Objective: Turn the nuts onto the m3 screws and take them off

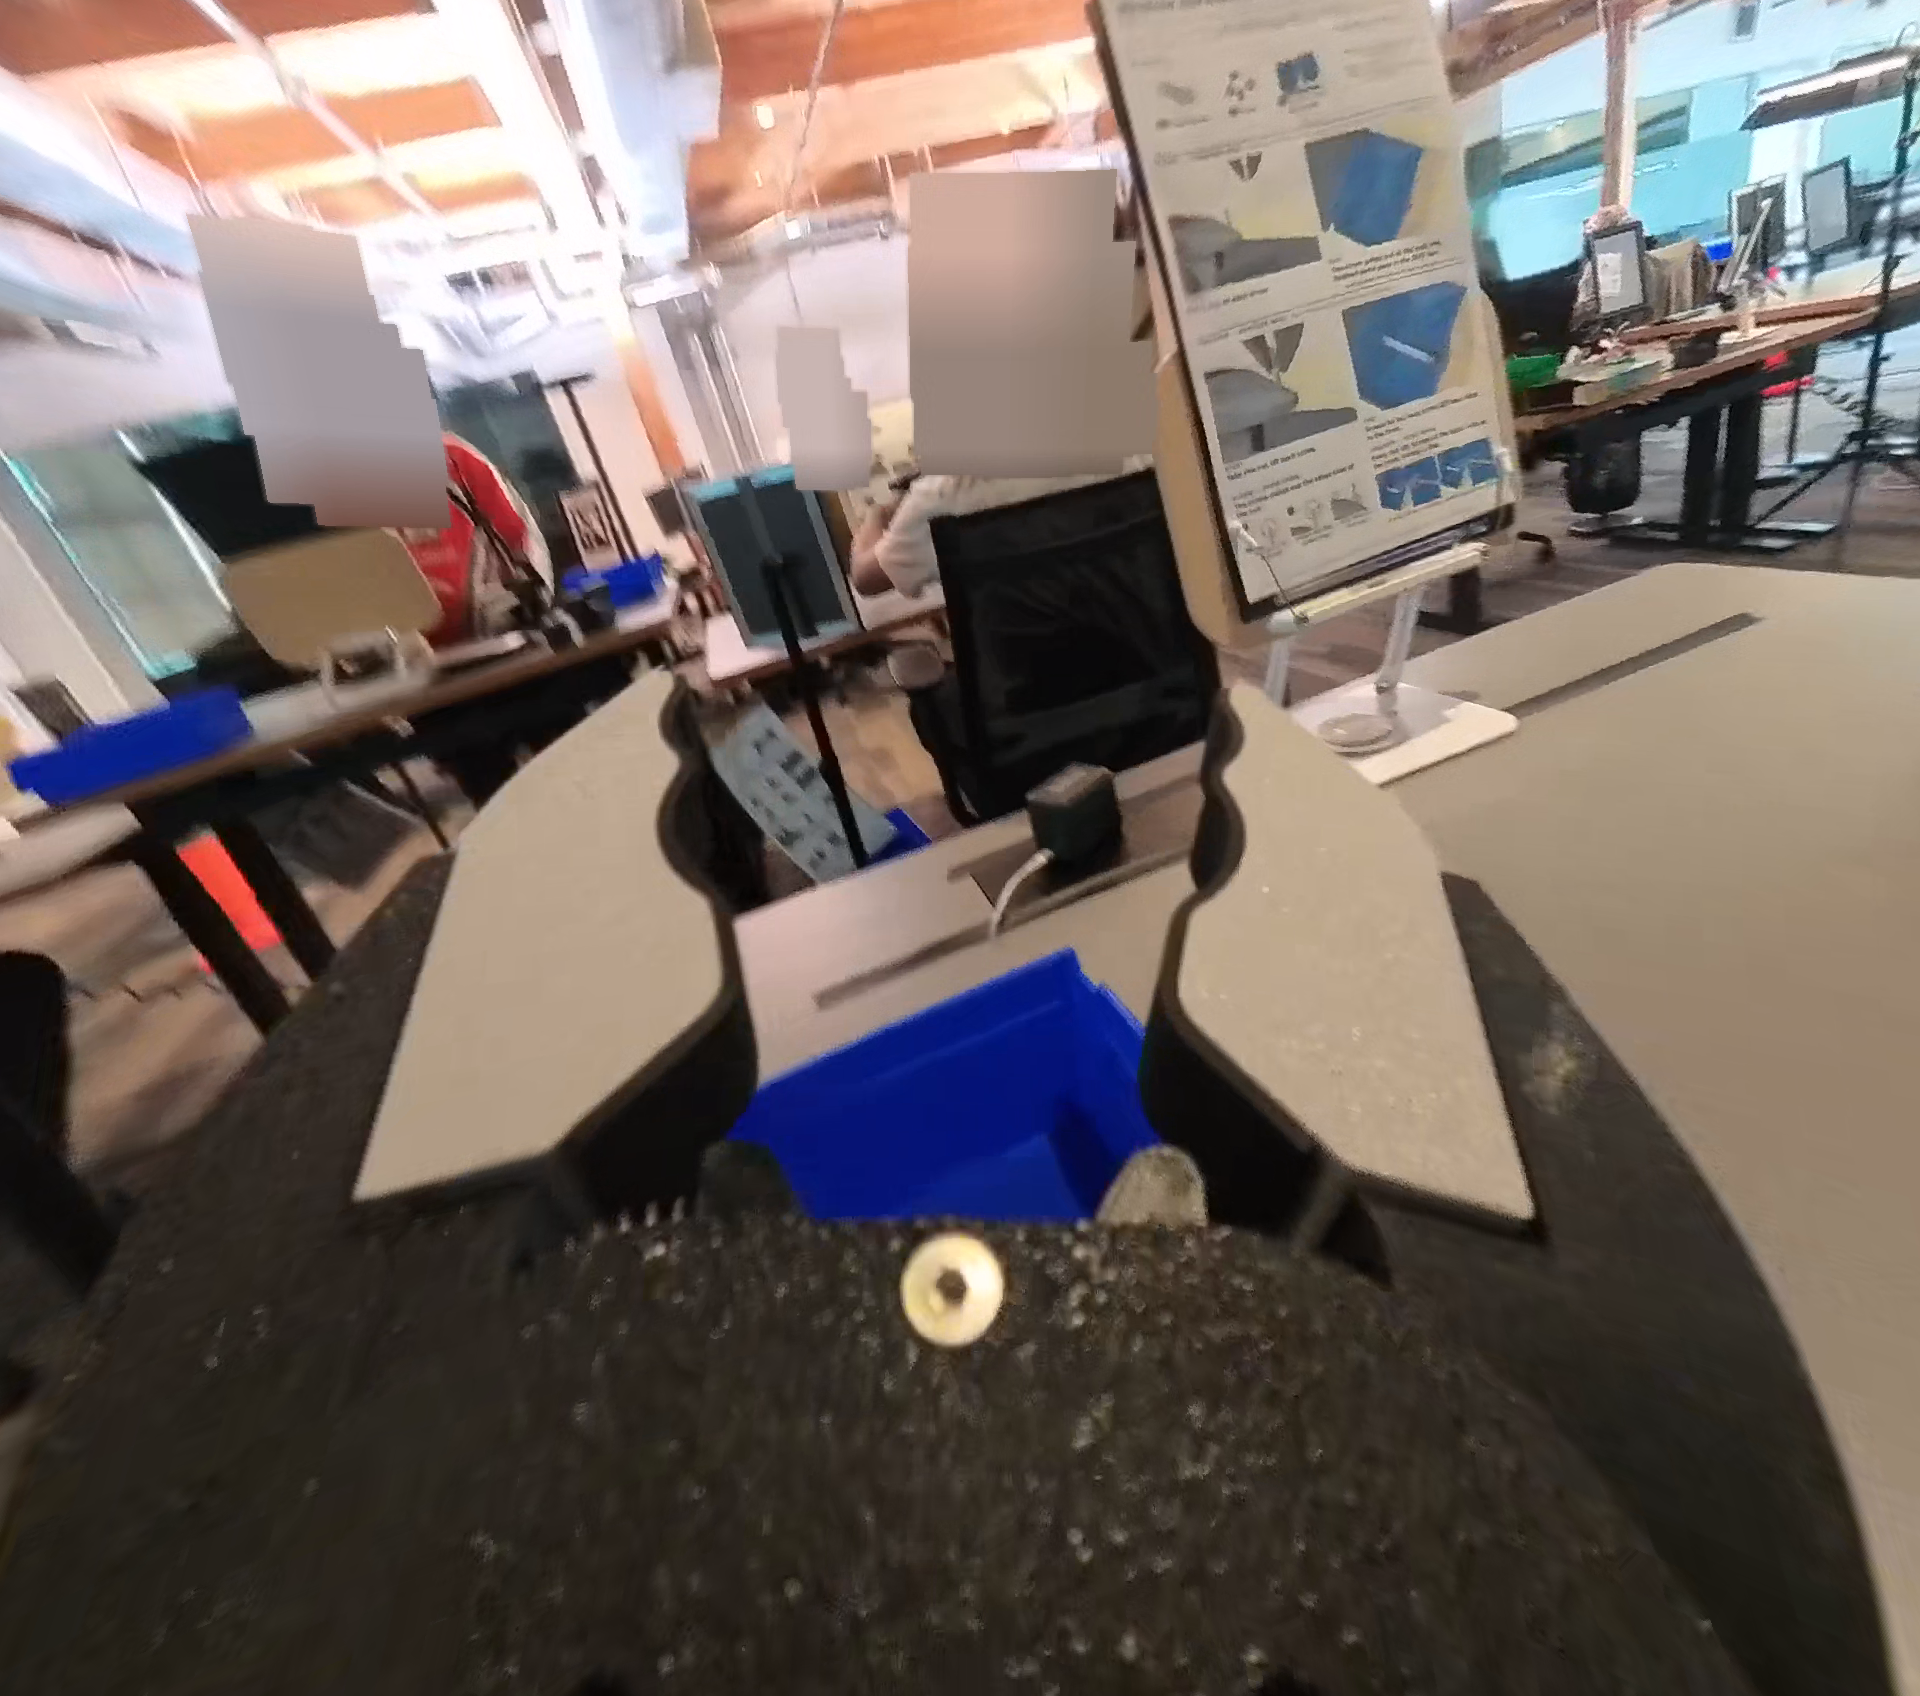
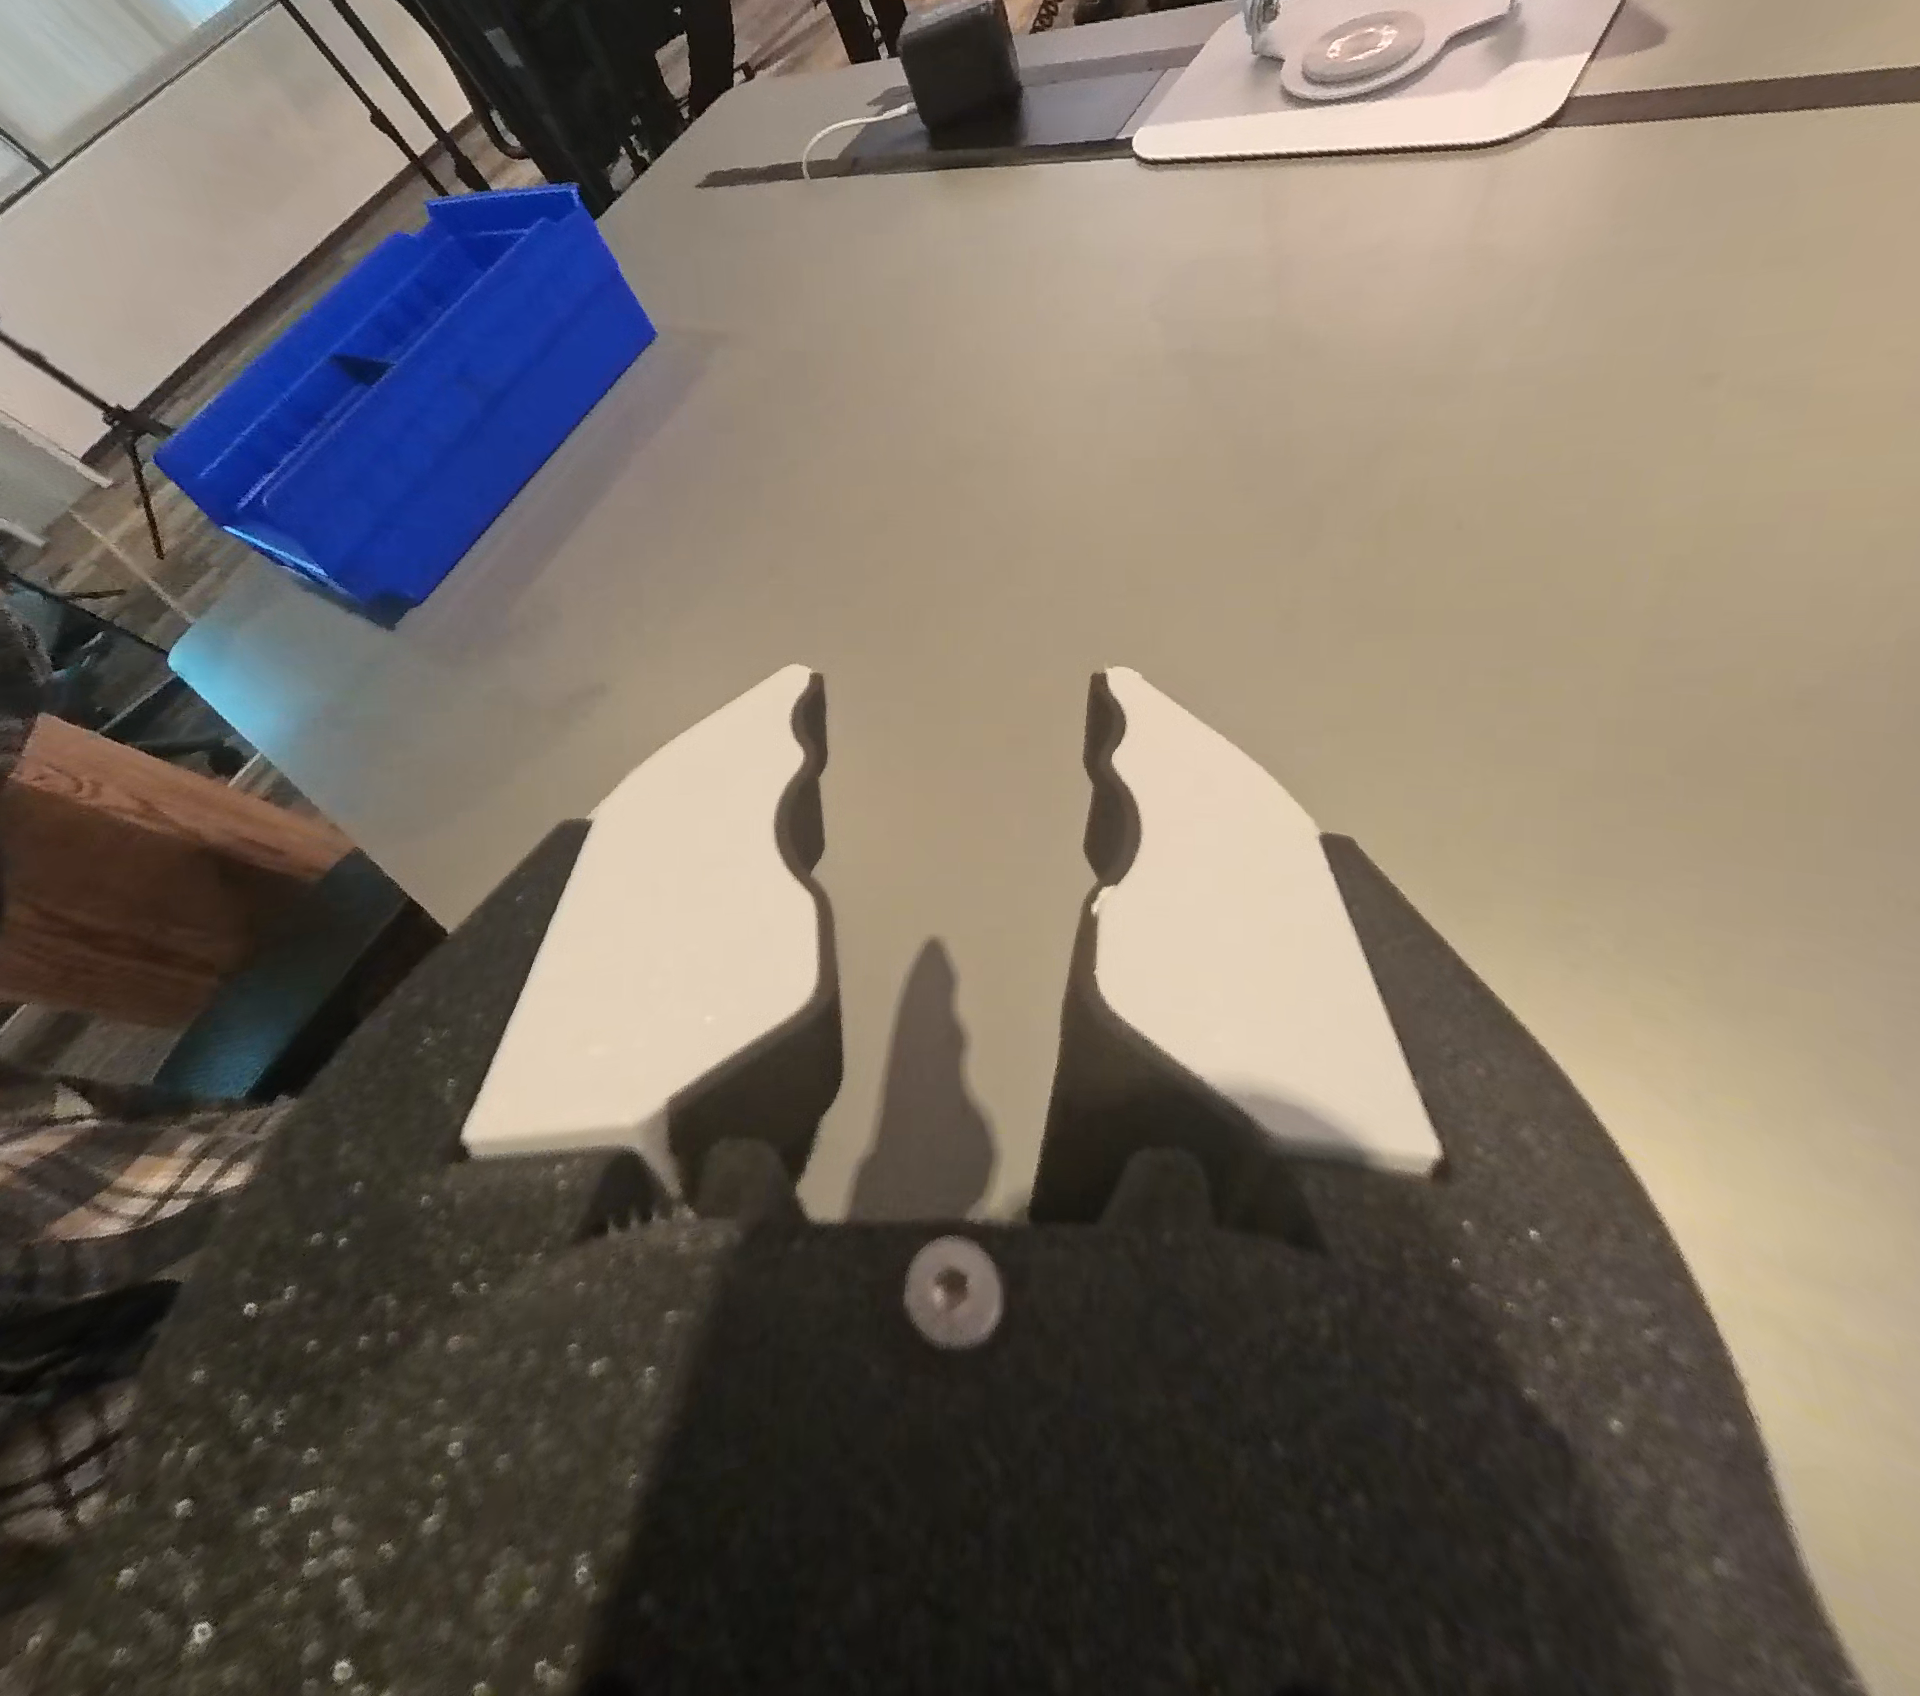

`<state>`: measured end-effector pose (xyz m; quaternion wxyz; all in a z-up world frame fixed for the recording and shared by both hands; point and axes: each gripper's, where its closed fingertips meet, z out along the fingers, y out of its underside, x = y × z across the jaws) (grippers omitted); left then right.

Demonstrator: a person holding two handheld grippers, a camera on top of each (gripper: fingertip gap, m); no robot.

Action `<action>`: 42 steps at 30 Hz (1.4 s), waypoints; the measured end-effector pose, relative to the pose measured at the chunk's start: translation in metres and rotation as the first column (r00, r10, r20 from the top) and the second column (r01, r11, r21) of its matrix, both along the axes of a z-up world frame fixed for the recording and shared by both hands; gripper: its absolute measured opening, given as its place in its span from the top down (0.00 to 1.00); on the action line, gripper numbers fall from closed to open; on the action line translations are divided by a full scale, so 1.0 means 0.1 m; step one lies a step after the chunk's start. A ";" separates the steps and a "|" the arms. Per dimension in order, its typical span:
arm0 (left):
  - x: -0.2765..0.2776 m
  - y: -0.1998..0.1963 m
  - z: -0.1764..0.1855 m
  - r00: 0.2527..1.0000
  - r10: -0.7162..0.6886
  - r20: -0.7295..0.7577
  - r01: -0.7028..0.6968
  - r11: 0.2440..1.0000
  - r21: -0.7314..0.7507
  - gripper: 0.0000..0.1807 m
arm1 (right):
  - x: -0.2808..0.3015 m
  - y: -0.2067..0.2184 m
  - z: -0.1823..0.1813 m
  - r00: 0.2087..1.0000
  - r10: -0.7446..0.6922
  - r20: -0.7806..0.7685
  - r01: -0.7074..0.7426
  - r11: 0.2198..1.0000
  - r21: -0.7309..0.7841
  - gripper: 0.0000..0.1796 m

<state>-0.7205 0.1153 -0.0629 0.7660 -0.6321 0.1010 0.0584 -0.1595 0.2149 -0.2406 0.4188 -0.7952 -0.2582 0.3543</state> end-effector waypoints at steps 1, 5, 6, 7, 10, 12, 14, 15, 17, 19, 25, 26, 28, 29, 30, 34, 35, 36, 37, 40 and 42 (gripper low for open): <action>0.04 0.01 0.01 0.999 0.011 -0.030 -0.010 1.000 0.029 0.49 | 0.01 0.00 0.00 1.000 -0.001 0.001 0.001 1.000 0.001 0.73; 0.17 0.18 -0.10 0.999 -0.032 0.015 0.033 0.999 -0.042 0.50 | 0.00 -0.02 -0.01 1.000 0.006 -0.009 -0.005 1.000 0.004 0.73; 0.20 0.21 -0.12 0.998 -0.054 0.033 0.055 0.997 -0.052 0.53 | -0.01 -0.02 -0.02 1.000 0.010 -0.008 -0.010 1.000 0.002 0.73; 0.22 0.23 -0.11 0.997 -0.070 0.041 0.072 0.996 -0.054 0.57 | -0.01 -0.02 -0.04 1.000 0.014 -0.005 -0.014 1.000 0.001 0.73; 0.27 0.26 -0.08 0.995 -0.098 0.018 0.099 0.994 -0.047 0.67 | -0.04 -0.01 -0.08 1.000 0.025 0.005 -0.025 1.000 -0.003 0.73; 0.27 0.31 -0.12 0.996 -0.084 -0.017 0.082 0.991 -0.103 0.68 | -0.06 0.00 -0.11 0.999 0.031 0.012 -0.031 0.999 -0.010 0.73; 0.24 0.40 -0.23 0.995 -0.077 -0.068 0.063 0.981 -0.185 0.67 | -0.07 0.01 -0.14 0.999 0.034 0.019 -0.034 0.999 -0.018 0.73; 0.23 0.43 -0.29 0.993 -0.079 -0.088 0.058 0.973 -0.225 0.66 | -0.08 0.03 -0.15 0.999 0.037 0.019 -0.036 0.999 -0.021 0.73; 0.20 0.48 -0.39 0.989 -0.086 -0.117 0.050 0.957 -0.286 0.66 | -0.09 0.06 -0.16 0.999 0.035 0.021 -0.035 0.999 -0.023 0.73; 0.18 0.53 -0.45 0.990 -0.091 -0.112 0.051 0.944 -0.325 0.66 | -0.10 0.10 -0.17 0.999 0.030 0.023 -0.030 0.999 -0.017 0.73; 0.06 0.70 -0.72 0.977 -0.091 -0.191 -0.007 0.887 -0.461 0.68 | -0.14 0.15 -0.20 0.999 0.038 0.038 -0.037 0.999 -0.025 0.73; 0.04 0.72 -0.77 0.973 -0.095 -0.208 -0.018 0.875 -0.483 0.67 | -0.15 0.15 -0.21 0.998 0.041 0.045 -0.040 0.999 -0.030 0.73; 0.01 0.74 -0.84 0.969 -0.107 -0.221 -0.021 0.859 -0.512 0.67 | -0.15 0.17 -0.23 0.998 0.041 0.052 -0.039 0.999 -0.036 0.73; -0.01 0.74 -0.86 0.968 -0.112 -0.224 -0.022 0.852 -0.522 0.67 | -0.14 0.18 -0.23 0.998 0.039 0.054 -0.037 0.999 -0.038 0.73; -0.03 0.74 -0.88 0.967 -0.115 -0.227 -0.024 0.846 -0.532 0.67 | -0.14 0.19 -0.24 0.998 0.036 0.055 -0.034 0.999 -0.041 0.73; -0.06 0.66 -0.97 0.961 -0.137 -0.239 -0.026 0.818 -0.574 0.67 | -0.14 0.23 -0.28 0.998 0.035 0.060 -0.032 0.998 -0.055 0.74; -0.08 0.62 -0.99 0.959 -0.140 -0.247 -0.031 0.811 -0.584 0.67 | -0.15 0.24 -0.29 0.997 0.036 0.063 -0.033 0.998 -0.059 0.74; -0.09 0.59 -1.03 0.956 -0.143 -0.258 -0.041 0.802 -0.596 0.67 | -0.15 0.24 -0.30 0.997 0.038 0.064 -0.034 0.997 -0.063 0.74; -0.11 0.55 -1.06 0.953 -0.145 -0.267 -0.050 0.791 -0.610 0.67 | -0.16 0.25 -0.32 0.997 0.041 0.063 -0.037 0.997 -0.067 0.74; -0.17 0.48 -1.17 0.951 -0.153 -0.268 -0.060 0.762 -0.645 0.68 | -0.20 0.28 -0.35 0.997 0.051 0.063 -0.046 0.996 -0.079 0.74; -0.21 0.47 -1.22 0.947 -0.158 -0.279 -0.070 0.748 -0.661 0.70 | -0.23 0.30 -0.36 0.996 0.058 0.069 -0.052 0.995 -0.080 0.74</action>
